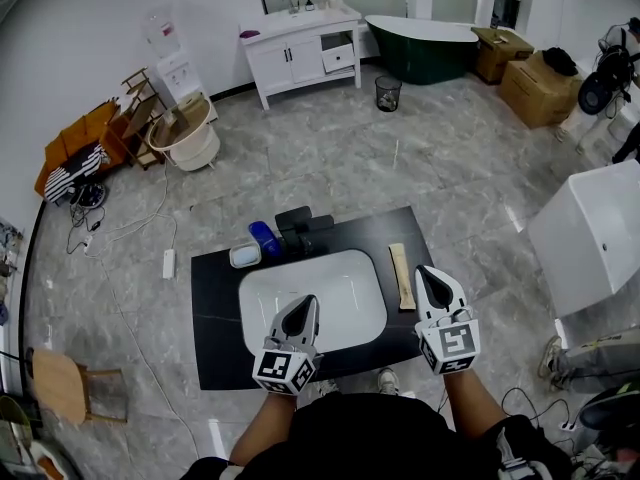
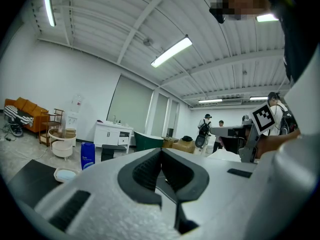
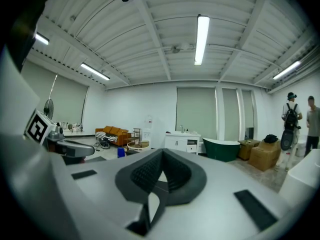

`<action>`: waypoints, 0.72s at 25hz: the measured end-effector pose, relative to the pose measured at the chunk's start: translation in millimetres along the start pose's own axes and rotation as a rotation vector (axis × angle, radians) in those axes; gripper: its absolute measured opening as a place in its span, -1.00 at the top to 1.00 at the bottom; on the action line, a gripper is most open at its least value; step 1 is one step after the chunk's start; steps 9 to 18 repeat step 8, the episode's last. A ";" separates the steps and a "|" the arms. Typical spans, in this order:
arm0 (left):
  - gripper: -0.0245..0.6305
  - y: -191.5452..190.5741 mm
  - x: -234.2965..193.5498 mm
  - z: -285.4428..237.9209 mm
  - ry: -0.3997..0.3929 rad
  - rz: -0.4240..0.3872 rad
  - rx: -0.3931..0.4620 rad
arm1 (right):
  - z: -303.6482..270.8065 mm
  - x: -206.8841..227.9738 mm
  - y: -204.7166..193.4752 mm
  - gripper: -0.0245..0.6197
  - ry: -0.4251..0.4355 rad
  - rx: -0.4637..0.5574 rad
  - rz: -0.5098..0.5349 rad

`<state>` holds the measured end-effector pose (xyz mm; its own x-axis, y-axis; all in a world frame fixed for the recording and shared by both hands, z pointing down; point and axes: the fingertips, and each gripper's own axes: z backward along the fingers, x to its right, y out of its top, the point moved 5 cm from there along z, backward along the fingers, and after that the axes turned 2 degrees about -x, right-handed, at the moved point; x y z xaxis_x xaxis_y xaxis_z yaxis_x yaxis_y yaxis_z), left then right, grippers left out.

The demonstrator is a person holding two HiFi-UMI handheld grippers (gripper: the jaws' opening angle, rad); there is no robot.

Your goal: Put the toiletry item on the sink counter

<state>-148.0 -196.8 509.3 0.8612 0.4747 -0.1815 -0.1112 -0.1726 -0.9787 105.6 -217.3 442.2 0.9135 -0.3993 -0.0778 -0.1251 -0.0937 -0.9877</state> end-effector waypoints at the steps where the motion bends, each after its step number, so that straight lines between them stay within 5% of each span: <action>1: 0.89 0.5 -1.0 0.0 0.003 0.001 0.001 | -0.8 0.0 -0.7 0.91 0.003 -0.001 -0.007; 18: 0.89 -0.2 -1.3 3.9 0.003 0.002 0.002 | -1.8 -0.8 -3.6 0.91 0.016 0.007 -0.054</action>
